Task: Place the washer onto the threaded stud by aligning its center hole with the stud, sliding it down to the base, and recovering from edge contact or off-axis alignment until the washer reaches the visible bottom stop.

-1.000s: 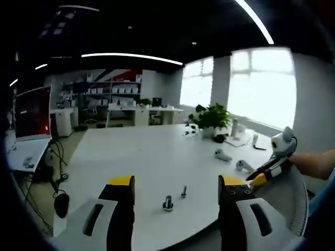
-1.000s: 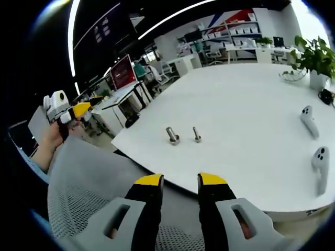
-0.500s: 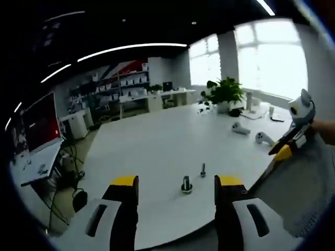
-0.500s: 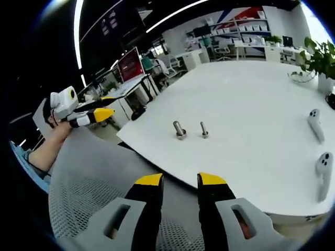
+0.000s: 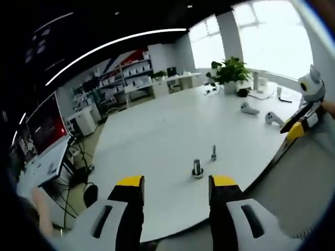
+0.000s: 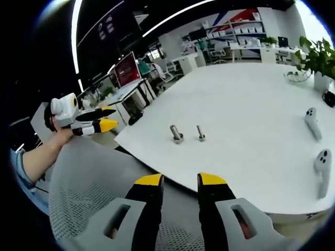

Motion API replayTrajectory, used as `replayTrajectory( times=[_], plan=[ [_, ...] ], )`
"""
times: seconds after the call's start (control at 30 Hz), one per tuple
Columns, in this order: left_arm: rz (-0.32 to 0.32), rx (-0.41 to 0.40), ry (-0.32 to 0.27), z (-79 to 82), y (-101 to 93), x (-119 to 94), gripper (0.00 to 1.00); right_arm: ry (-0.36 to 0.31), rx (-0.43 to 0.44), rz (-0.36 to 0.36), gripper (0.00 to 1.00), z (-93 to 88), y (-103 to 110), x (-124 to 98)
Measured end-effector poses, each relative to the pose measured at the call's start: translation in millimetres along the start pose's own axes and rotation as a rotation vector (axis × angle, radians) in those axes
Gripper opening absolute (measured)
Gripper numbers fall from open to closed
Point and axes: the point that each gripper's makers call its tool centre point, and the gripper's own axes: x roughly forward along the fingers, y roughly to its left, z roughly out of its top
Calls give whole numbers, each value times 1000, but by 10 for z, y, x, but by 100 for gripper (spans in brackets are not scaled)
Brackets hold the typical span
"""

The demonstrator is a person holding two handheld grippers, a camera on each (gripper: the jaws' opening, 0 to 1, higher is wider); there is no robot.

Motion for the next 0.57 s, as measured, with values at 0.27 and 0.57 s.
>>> replayTrajectory(
  times=[0.27, 0.57],
  plan=[
    [6, -4, 26, -58, 27, 18, 43, -63, 11, -62, 41, 86, -103, -35],
    [9, 18, 55, -99, 31, 30, 41, -54, 4, -45, 42, 80, -75, -22]
  ],
)
